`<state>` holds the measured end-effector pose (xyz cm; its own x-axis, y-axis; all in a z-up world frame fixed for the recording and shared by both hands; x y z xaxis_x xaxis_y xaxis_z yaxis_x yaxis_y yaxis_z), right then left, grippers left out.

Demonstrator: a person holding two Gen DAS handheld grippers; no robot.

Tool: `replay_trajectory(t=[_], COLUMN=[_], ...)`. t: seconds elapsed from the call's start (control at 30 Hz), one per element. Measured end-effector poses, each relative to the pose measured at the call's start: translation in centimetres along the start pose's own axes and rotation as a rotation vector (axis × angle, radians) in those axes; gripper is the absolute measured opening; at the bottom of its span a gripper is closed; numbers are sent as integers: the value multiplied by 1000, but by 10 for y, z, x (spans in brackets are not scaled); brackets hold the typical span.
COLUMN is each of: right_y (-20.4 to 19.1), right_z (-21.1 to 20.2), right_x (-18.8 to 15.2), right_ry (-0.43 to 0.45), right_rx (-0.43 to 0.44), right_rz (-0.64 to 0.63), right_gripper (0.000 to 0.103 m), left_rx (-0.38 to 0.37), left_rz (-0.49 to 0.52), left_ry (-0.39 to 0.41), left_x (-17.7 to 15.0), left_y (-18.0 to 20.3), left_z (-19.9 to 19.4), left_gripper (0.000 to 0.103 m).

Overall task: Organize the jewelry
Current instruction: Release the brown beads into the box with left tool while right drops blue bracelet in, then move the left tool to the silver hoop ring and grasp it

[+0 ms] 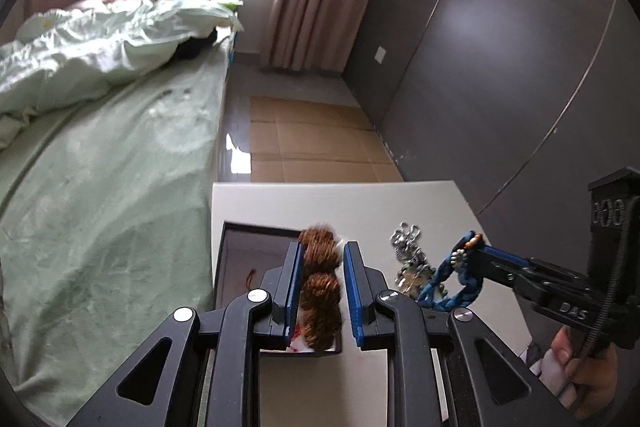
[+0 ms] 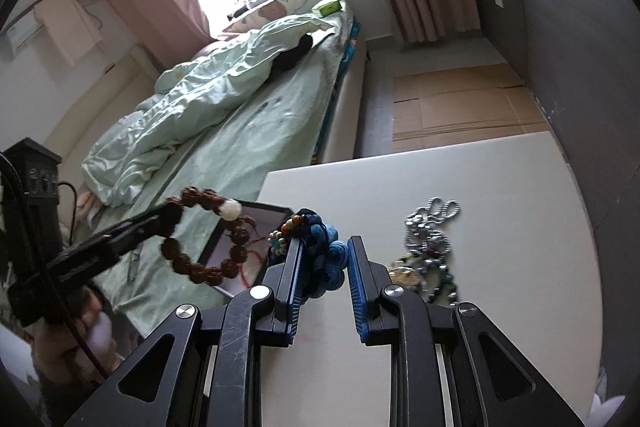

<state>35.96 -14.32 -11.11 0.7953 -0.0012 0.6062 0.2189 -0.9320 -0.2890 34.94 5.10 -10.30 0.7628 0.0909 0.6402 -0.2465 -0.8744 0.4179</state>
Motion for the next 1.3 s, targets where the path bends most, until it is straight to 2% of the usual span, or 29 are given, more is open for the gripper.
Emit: replay_trajectory(t=[0.03,0.1,0.13,0.23,0.57,0.63,0.67,0.7,0.73,0.77,0.93,1.03,1.23,1.3], right_y=[-4,-13,-17,-30,-70,-77,-79,-80,-80,-80,-59,-37,0,8], right_z=[1,3,5,11,39,45,48,54,62,65,53,34,3,-7], right_x=[0,0,0,1,2,4,4,4,2,1,-11,-16,-18,-19], right_ry=[-1,-4,-8,-17,-55,-59,-63,-82,-113,-126,-110,-65,-1,19], right_rx=[3,13,21,36,88,102,105,105,97,86,42,7,-57,-70], right_rz=[-3,-10,-11,-21,-40,-40,-39,-37,-30,-26,5,34,94,109], right_gripper=[23,23,23,23,23,25,27,39,54,58,60,77,88,96], left_rx=[0,13,18,36,71,73,75,75,74,73,65,59,31,20], left_rz=[-17,-43,-45,-46,-72,-74,-72,-69,-65,-61,-41,-20,14,24], left_ry=[-20,-33,-17,17,42,47,50,54,58,63,60,60,55,48], left_x=[-2,-4,-5,-4,-7,-7,-7,-7,-7,-8,-9,-7,-6,-7], left_y=[-6,-16,-19,-27,-54,-55,-55,-54,-53,-52,-44,-35,-10,0], left_z=[3,4,0,-13,-42,-45,-47,-48,-49,-49,-43,-38,-25,-20], left_gripper=[29,57,60,62,62,65,73,79,81,83,83,84,93,94])
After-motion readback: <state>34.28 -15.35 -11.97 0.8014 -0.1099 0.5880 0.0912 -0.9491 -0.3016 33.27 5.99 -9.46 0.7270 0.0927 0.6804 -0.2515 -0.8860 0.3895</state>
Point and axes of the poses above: each gripper's, at about its wrist camera, not at the fingertips, and z roughly the way its jaws point, y to its right, x to its top, the point moved 5 cm from there along z, roughly the way its jaws point, and after that the axes turned 11 degrees about -x, right-handed, at the moved point
